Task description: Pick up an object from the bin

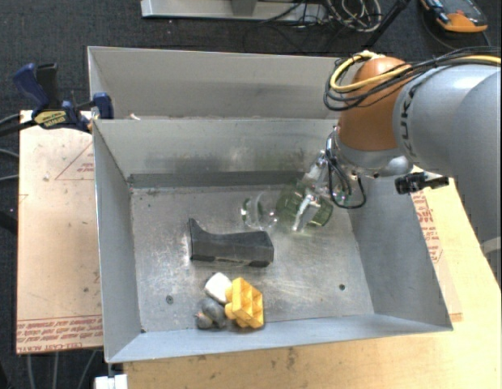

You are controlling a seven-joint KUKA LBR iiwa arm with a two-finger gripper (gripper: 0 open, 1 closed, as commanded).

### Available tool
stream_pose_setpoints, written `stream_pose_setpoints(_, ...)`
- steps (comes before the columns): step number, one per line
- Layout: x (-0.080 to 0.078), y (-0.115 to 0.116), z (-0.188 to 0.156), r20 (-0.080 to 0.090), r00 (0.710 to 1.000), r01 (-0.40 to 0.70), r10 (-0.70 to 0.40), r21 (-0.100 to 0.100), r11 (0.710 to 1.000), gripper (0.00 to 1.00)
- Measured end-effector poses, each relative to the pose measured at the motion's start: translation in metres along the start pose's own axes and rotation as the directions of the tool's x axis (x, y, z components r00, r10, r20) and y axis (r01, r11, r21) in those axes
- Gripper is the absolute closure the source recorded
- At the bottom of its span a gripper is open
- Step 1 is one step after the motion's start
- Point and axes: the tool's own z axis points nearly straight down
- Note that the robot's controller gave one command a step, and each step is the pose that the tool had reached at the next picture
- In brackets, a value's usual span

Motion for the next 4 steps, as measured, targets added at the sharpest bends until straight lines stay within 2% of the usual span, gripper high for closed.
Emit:
stream_pose_setpoints(1, 0.013, 0.014, 0.015, 0.021, 1.0, 0.005, -0.005, -0.001, 1.0, 1.0)
stream_pose_setpoints(2, 0.013, 0.015, 0.015, 0.022, 1.0, 0.005, -0.005, -0.002, 1.0, 1.0)
stream_pose_setpoints(3, 0.015, 0.014, 0.012, 0.014, 1.0, 0.005, -0.005, 0.0, 1.0, 1.0)
stream_pose_setpoints(4, 0.018, 0.014, -0.003, -0.002, 1.0, 0.006, -0.006, 0.003, 1.0, 1.0)
